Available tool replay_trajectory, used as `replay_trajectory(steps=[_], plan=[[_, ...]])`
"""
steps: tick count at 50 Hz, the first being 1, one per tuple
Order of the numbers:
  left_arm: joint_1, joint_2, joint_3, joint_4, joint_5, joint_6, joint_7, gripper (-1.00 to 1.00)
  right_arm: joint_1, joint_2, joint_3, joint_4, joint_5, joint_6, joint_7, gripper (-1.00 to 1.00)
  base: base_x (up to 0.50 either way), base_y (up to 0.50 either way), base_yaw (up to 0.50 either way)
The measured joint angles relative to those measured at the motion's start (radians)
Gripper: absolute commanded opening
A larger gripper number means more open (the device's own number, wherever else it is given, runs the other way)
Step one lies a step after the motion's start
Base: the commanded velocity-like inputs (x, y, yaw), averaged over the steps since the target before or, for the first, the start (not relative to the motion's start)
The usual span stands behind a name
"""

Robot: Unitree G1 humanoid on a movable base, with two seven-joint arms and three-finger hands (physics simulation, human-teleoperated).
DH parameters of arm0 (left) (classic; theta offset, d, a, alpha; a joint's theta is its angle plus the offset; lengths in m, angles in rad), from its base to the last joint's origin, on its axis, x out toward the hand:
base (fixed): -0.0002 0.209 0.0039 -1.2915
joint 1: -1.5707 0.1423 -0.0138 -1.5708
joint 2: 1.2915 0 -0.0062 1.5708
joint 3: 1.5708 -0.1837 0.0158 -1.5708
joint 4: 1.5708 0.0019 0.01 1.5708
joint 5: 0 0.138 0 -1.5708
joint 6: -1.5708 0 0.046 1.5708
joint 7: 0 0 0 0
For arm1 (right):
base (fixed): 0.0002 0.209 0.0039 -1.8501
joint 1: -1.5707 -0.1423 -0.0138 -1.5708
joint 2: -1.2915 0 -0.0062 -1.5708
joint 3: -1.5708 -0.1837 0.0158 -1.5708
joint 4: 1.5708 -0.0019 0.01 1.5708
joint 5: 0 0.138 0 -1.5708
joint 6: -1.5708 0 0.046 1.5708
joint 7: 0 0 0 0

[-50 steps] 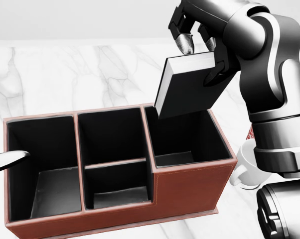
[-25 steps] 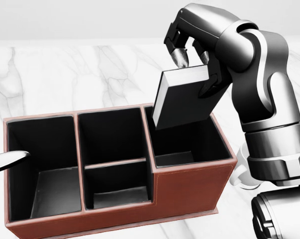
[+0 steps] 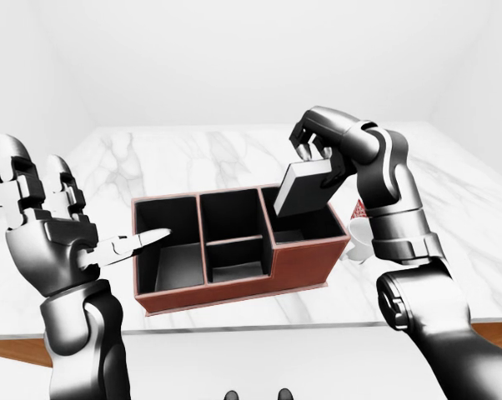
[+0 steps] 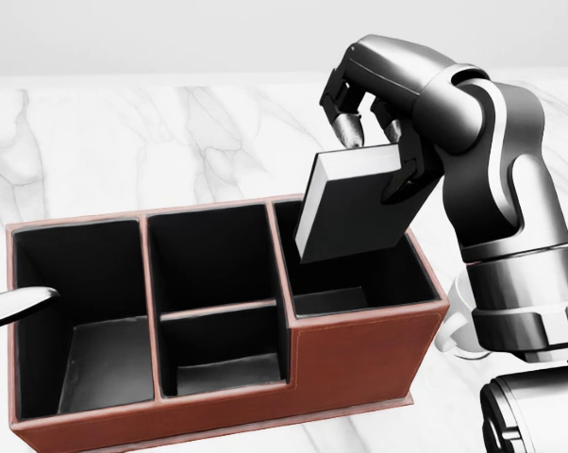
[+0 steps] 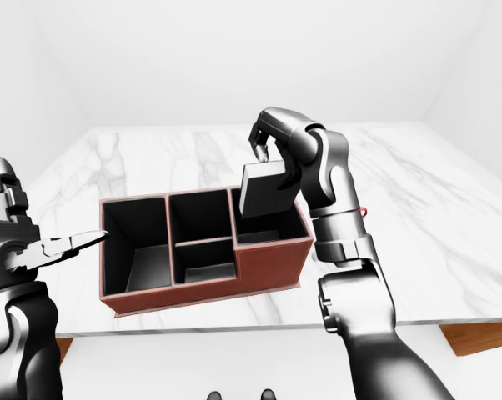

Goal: Pick up the book and place it in the right compartment of the caddy.

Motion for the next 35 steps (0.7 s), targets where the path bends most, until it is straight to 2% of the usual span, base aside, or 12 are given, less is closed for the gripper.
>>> replay_trajectory(steps=[35], plan=[[0.000,-0.001,-0.004,0.005,0.003,0.000,0.000,1.00,0.049,0.012,0.006,0.029,0.028,0.000,0.000,-1.00,0.00,0.00,0.00]])
